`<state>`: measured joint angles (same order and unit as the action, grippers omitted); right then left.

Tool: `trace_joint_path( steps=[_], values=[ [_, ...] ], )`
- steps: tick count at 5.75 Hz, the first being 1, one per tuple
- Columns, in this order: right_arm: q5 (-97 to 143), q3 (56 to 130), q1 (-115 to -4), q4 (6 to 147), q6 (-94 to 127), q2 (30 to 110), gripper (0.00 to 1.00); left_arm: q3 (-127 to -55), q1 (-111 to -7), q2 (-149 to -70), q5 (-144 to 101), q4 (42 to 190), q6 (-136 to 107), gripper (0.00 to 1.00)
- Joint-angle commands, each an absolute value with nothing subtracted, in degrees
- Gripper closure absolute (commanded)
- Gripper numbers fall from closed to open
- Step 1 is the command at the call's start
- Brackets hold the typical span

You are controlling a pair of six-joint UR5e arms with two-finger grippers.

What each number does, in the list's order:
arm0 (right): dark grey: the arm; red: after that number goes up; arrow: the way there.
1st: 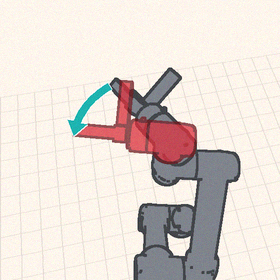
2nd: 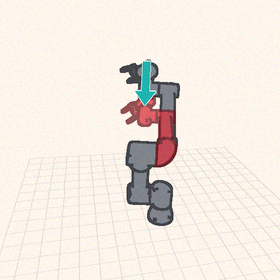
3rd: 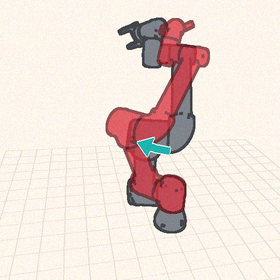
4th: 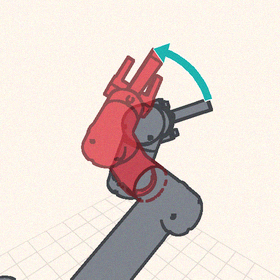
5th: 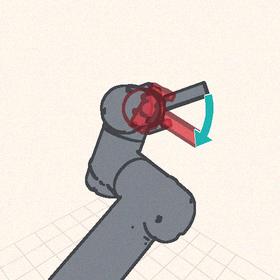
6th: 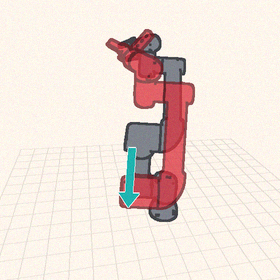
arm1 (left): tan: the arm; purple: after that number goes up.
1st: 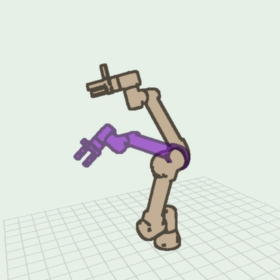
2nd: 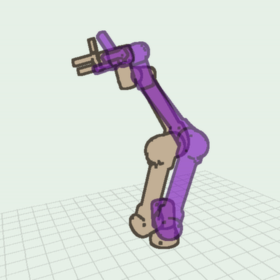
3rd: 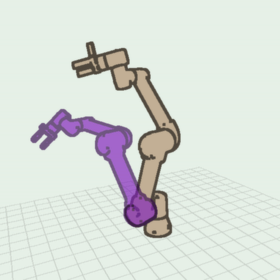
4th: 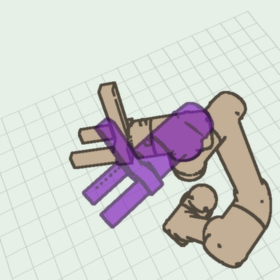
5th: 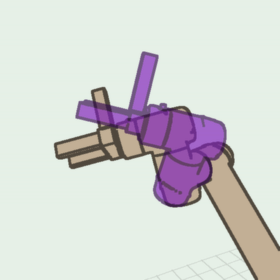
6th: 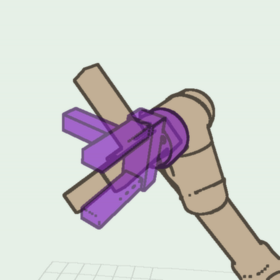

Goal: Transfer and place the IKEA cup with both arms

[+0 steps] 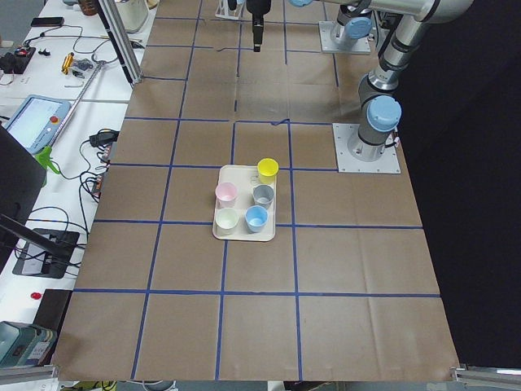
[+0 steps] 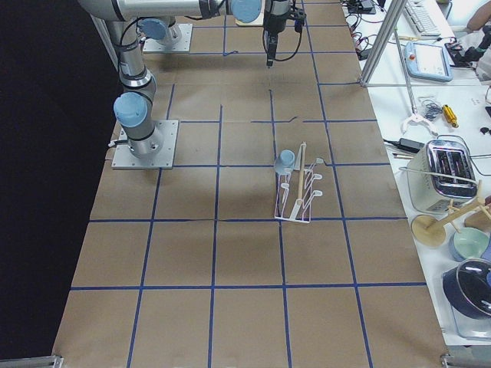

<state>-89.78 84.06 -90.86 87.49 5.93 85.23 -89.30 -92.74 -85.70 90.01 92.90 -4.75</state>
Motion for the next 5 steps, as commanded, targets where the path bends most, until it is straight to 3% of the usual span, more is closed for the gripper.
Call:
trace_joint_path(
  steps=[1,5],
  values=[
    [-89.7,82.5,-87.0,87.8,-0.7,84.4,0.0,-89.3,-92.7,-85.7,90.0,92.9,-4.7,0.01],
    [-89.6,82.5,-60.8,94.5,-36.6,77.0,0.0,-89.4,-92.7,-85.7,90.1,92.9,-4.7,0.01]
  ],
)
